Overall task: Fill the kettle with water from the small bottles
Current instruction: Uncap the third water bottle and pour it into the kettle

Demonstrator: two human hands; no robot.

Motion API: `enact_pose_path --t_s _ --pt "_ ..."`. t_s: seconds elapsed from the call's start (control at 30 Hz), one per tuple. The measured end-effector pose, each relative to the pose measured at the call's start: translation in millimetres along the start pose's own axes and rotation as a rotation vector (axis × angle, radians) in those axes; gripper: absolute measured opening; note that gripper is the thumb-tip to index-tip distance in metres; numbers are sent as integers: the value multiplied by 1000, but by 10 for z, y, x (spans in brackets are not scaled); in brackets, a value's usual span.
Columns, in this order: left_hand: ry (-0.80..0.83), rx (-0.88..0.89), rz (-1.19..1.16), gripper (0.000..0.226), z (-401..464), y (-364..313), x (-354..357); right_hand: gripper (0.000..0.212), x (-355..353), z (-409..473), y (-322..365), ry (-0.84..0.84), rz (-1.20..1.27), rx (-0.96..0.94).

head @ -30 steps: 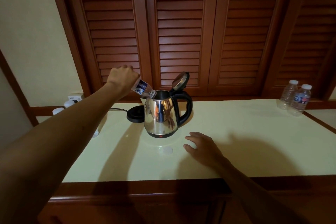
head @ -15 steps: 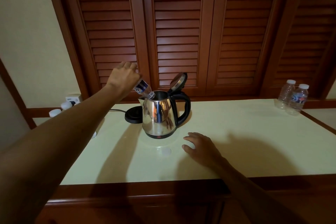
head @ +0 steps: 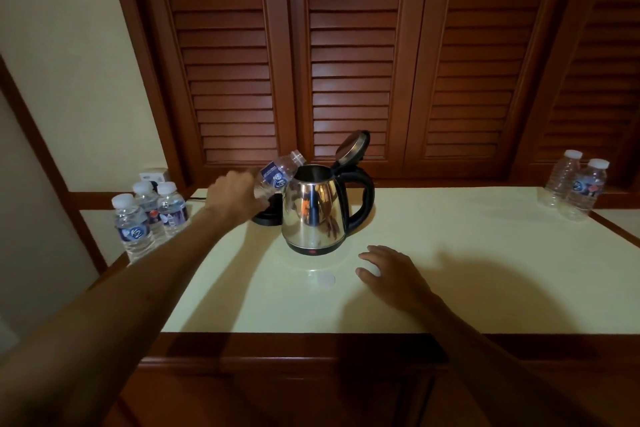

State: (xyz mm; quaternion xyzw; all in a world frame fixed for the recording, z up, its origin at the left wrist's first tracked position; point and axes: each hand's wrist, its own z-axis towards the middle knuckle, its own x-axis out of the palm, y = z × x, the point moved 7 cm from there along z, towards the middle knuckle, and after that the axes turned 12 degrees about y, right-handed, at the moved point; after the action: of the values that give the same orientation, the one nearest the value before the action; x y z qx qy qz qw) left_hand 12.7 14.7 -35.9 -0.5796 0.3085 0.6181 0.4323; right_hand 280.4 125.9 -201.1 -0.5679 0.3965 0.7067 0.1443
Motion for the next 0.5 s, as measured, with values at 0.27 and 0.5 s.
enact_pose_path --t_s 0.27,0.5 --pt "80 66 -727 61 -441 -93 759 61 5 0 32 36 -38 -3" --pt "183 63 -952 57 -676 -39 1222 65 -19 -32 70 34 -64 -5"
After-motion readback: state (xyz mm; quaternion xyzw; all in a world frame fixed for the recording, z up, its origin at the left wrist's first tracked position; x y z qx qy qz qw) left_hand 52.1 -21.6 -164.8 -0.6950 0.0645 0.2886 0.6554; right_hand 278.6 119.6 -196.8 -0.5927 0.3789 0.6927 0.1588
